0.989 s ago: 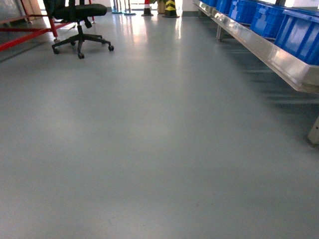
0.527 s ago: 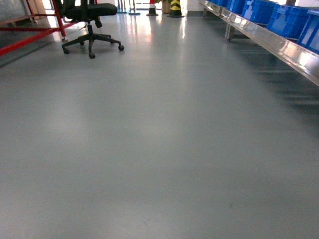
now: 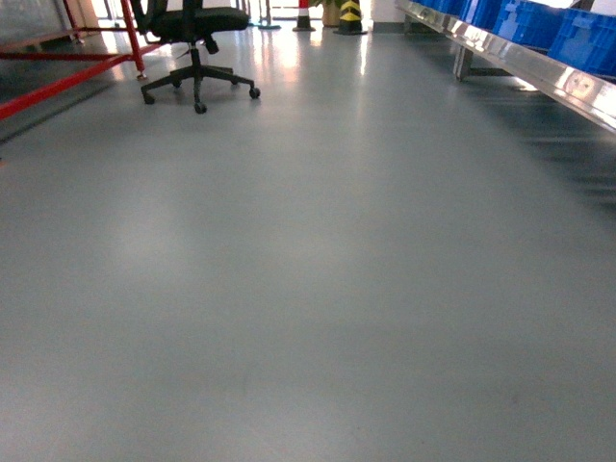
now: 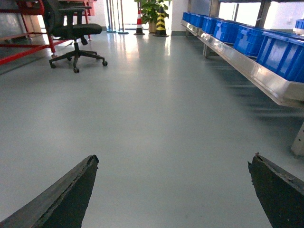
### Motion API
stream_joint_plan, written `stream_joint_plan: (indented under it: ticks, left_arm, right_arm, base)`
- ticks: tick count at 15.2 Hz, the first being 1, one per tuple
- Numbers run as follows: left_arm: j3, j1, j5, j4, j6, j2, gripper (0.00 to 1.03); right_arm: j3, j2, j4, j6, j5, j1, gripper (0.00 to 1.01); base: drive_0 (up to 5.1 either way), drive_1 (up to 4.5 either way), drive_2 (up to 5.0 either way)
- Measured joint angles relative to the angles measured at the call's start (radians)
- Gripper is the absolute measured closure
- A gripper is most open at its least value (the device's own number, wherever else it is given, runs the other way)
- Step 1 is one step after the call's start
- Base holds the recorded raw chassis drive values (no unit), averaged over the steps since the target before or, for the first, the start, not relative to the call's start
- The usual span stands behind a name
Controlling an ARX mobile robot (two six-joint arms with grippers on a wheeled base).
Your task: Pick capacitor and pack into box
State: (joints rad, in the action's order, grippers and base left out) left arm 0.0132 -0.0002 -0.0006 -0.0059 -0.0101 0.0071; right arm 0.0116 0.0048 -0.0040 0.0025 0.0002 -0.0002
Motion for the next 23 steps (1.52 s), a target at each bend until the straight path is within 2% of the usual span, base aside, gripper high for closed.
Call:
stream_joint_plan:
  ticks: [23]
  left_arm:
    - [0.000, 0.000, 0.000, 0.002, 0.000, 0.000, 0.59]
  right_arm:
    - [0.000, 0.000, -0.001, 0.000, 0.000, 0.000, 0.03]
  base:
    - [-5.0, 2.46, 2.5]
